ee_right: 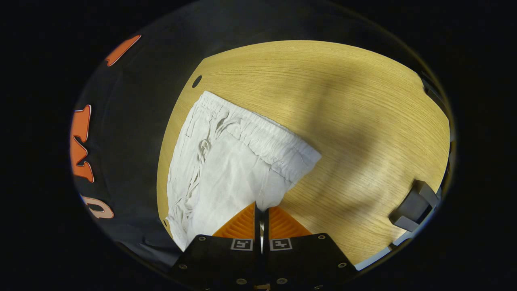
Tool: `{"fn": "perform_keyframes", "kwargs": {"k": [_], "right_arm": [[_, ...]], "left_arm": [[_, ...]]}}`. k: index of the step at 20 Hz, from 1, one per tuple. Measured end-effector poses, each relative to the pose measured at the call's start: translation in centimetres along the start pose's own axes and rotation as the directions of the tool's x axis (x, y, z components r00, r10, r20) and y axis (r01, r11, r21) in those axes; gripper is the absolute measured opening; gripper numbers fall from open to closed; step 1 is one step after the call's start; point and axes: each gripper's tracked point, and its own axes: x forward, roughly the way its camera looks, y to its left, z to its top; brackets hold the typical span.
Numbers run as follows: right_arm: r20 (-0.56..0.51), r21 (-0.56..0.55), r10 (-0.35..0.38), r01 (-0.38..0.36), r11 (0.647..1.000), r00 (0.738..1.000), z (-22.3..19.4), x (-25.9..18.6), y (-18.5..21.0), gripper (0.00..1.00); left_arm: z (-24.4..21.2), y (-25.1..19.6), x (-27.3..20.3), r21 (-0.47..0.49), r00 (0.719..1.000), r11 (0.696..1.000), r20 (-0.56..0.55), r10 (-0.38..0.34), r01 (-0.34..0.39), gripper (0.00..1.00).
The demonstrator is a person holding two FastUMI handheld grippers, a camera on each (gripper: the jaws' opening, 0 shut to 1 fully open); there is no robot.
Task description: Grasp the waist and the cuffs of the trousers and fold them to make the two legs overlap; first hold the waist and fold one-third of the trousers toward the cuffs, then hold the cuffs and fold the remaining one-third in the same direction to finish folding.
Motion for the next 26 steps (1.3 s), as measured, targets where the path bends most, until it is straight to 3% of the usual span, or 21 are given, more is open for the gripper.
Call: {"fn": "perform_keyframes", "kwargs": {"k": [10,15,17,18,19,20,21,26], "right_arm": [[-0.008,0.024,-0.002,0.002,1.000,1.000,0.1,-0.4,-0.1,0.01],[-0.011,0.034,-0.003,0.004,0.999,1.000,0.1,-0.3,-0.2,0.01],[-0.012,0.037,-0.004,0.005,0.999,1.000,0.1,-0.2,-0.2,0.01],[-0.013,0.039,-0.004,0.005,0.999,1.000,0.1,-0.3,-0.2,0.01],[-0.012,0.042,-0.004,0.004,0.999,1.000,0.1,-0.3,-0.2,0.01],[-0.012,0.045,-0.003,0.004,0.999,1.000,0.1,-0.3,-0.2,0.01],[-0.011,0.046,-0.003,0.004,0.999,1.000,0.1,-0.3,-0.2,0.01],[0.004,0.046,0.019,-0.019,0.999,1.000,0.3,-0.7,0.4,0.01]], "left_arm": [[-1.5,2.1,3.0,-0.105,0.993,0.992,-0.101,0.054,-0.065,1.00],[-0.8,1.7,3.8,-0.067,0.993,0.995,-0.098,0.068,-0.075,1.00],[-0.9,1.5,4.6,-0.082,0.992,0.994,-0.107,0.067,-0.076,0.72],[-0.9,1.3,5.0,-0.091,0.992,0.993,-0.114,0.059,-0.070,0.53],[-1.2,1.2,5.4,-0.096,0.991,0.993,-0.121,0.054,-0.066,0.49],[-1.3,1.3,5.5,-0.110,0.990,0.991,-0.131,0.060,-0.075,0.22],[-1.0,1.3,5.6,-0.126,0.991,0.989,-0.121,0.055,-0.070,0.07],[-1.1,1.2,5.5,-0.107,0.989,0.992,-0.138,0.048,-0.063,0.04]]}}
